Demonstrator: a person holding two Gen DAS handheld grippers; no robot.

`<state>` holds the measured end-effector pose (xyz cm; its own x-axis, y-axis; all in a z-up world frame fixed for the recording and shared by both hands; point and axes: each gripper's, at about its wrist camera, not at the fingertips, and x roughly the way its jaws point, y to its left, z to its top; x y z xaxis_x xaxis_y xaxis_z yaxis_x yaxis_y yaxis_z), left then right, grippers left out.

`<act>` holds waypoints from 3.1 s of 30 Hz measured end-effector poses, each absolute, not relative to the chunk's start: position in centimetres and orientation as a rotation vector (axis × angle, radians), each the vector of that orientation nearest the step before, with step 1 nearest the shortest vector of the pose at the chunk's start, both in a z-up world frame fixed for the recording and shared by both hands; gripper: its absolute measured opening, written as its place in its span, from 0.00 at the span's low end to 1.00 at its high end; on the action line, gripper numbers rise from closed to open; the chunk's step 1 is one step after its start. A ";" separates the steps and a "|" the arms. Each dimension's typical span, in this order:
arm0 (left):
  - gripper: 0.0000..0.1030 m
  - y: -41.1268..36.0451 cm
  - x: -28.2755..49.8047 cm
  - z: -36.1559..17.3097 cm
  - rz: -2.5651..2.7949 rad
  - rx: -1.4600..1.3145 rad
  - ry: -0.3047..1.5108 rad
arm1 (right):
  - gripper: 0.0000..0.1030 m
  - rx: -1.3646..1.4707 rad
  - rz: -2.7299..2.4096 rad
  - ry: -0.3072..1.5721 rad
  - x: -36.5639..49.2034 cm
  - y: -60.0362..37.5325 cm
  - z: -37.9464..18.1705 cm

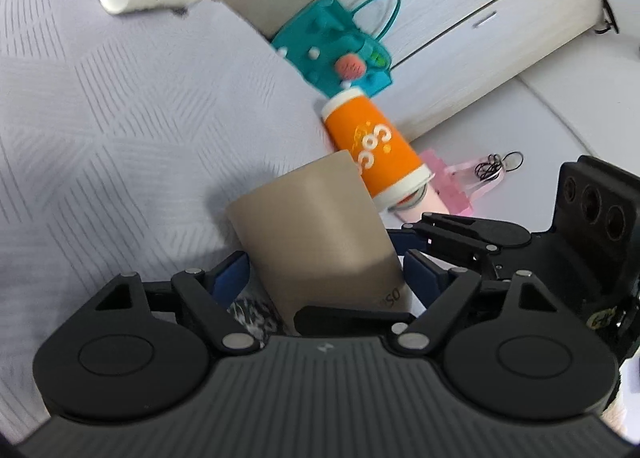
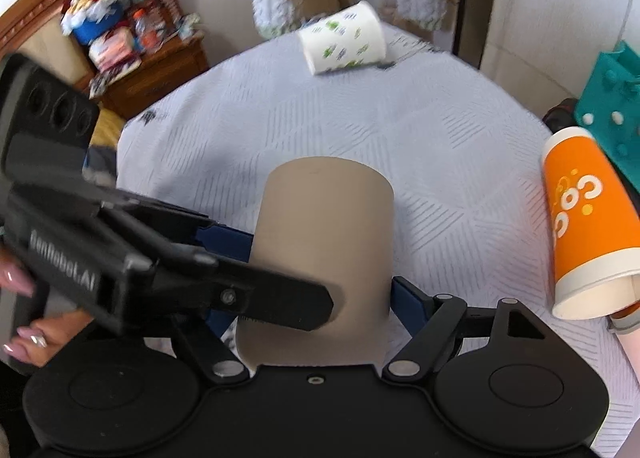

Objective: Flip cup upright
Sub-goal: 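Rotate the right gripper to stand the beige tumbler upright on the table, then open the right gripper and pull it back from the upright tumbler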

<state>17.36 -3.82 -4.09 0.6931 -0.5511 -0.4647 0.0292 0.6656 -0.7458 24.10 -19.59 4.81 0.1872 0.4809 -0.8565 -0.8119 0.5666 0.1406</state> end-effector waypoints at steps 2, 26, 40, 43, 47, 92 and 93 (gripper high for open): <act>0.79 -3.5 17.4 -3.8 -0.373 -0.747 0.715 | 0.81 -0.383 0.938 1.001 24.0 -19.4 4.8; 0.71 -2.9 19.6 1.1 -0.436 -0.203 0.468 | 0.79 -0.278 0.788 0.528 24.3 -17.8 2.8; 0.69 -3.5 20.9 0.9 -0.449 -0.156 0.428 | 0.79 -0.198 0.687 0.512 25.0 -18.0 2.2; 0.69 -3.6 21.1 0.7 -0.453 -0.144 0.418 | 0.79 -0.176 0.685 0.508 25.3 -18.2 1.9; 0.69 -3.6 21.0 0.6 -0.460 -0.142 0.419 | 0.79 -0.177 0.692 0.499 25.1 -18.3 1.8; 0.96 0.2 7.2 5.9 -0.284 -0.053 0.483 | 1.00 -0.047 0.223 0.405 5.6 -20.2 8.0; 0.97 0.3 6.9 6.0 -0.273 -0.051 0.485 | 1.00 -0.041 0.224 0.404 5.2 -20.1 8.1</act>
